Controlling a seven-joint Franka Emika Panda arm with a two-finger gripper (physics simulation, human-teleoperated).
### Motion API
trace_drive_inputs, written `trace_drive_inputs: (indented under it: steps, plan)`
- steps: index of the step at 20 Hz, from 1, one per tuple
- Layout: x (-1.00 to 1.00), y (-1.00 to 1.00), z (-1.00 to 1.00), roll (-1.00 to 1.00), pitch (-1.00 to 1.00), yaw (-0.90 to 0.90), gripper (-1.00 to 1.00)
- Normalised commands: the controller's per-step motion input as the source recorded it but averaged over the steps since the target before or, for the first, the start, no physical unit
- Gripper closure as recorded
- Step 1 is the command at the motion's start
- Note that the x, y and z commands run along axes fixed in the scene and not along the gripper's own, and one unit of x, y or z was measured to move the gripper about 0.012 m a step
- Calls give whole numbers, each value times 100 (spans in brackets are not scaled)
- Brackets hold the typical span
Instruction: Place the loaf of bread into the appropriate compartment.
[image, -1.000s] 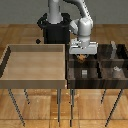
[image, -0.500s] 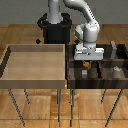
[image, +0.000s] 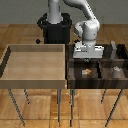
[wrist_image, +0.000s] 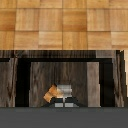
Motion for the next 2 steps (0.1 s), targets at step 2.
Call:
trace_drive_inputs:
  steps: [2]
  plan:
    - [0,0,50,0,0,0,100]
